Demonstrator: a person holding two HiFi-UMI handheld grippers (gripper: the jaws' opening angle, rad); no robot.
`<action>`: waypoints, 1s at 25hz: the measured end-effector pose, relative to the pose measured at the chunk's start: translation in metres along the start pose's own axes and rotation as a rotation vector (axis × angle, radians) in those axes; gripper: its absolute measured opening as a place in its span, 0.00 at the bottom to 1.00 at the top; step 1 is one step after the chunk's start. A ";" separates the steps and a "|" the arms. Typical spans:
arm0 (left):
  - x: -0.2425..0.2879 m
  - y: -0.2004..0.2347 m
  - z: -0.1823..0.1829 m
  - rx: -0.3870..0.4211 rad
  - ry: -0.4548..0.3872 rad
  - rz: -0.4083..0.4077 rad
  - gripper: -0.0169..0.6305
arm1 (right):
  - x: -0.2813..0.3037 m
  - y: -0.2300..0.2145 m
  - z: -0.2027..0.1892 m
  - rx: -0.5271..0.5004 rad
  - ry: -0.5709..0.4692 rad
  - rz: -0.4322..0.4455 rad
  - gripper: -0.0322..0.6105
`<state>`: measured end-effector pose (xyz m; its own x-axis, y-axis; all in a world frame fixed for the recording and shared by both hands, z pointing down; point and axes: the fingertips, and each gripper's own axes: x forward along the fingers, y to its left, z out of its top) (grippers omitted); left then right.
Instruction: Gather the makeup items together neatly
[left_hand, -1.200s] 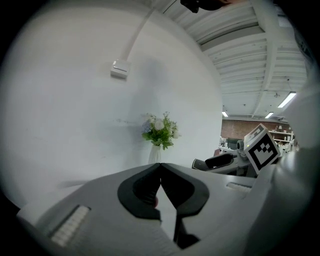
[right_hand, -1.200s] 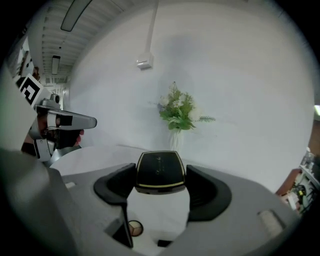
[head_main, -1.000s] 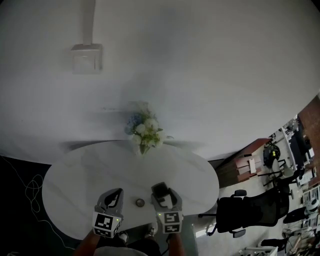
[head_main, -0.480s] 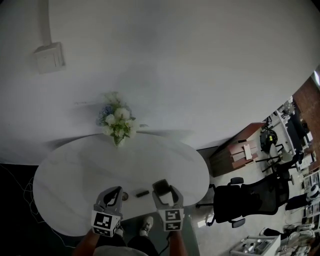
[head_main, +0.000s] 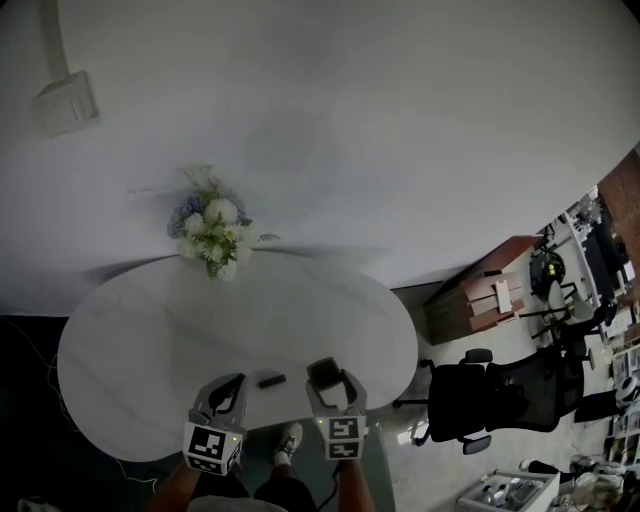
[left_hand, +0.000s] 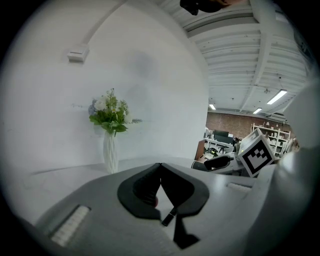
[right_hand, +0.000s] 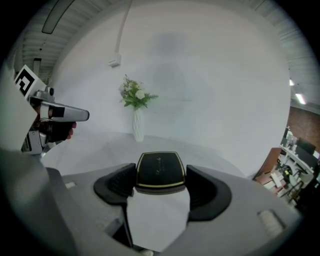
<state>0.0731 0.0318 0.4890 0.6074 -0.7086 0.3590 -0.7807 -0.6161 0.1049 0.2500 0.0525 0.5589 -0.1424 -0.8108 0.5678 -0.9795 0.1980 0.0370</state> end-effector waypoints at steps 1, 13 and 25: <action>0.002 -0.001 -0.003 -0.002 0.007 0.002 0.04 | 0.003 -0.002 -0.005 0.000 0.008 0.002 0.55; 0.024 0.001 -0.052 -0.036 0.095 0.043 0.04 | 0.047 -0.006 -0.068 0.005 0.113 0.052 0.55; 0.036 0.005 -0.087 -0.066 0.172 0.058 0.04 | 0.081 -0.002 -0.099 0.024 0.158 0.066 0.55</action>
<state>0.0779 0.0332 0.5834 0.5320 -0.6694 0.5186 -0.8248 -0.5482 0.1385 0.2543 0.0405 0.6861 -0.1841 -0.6990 0.6910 -0.9722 0.2331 -0.0232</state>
